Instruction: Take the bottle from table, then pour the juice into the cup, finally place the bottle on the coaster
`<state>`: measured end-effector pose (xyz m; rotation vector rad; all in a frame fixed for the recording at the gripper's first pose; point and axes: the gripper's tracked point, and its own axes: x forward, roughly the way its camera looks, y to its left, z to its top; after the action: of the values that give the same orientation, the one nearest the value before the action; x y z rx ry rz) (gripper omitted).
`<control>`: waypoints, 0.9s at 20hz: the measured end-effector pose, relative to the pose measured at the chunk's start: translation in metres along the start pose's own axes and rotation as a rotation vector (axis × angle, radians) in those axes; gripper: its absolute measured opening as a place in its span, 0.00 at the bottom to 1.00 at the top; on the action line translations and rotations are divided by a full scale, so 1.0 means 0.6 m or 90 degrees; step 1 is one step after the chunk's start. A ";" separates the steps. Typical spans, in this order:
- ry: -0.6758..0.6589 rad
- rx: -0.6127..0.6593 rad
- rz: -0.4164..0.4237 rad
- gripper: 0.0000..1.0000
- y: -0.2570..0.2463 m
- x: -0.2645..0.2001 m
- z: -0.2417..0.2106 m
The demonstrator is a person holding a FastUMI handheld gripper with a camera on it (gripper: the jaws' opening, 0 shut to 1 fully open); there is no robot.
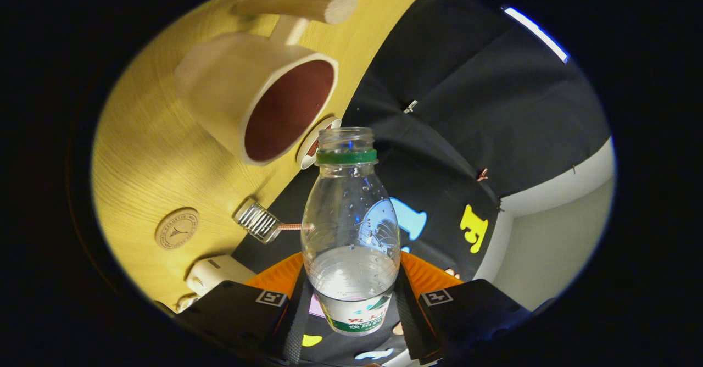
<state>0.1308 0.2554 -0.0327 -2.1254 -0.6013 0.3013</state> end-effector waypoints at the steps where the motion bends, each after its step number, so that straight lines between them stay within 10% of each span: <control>1: 0.006 0.026 0.009 0.73 0.002 -0.007 -0.005; 18: 0.125 0.663 0.068 0.74 0.035 -0.067 -0.112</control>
<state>0.1312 0.1773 -0.0111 -1.1546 -0.1352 0.3552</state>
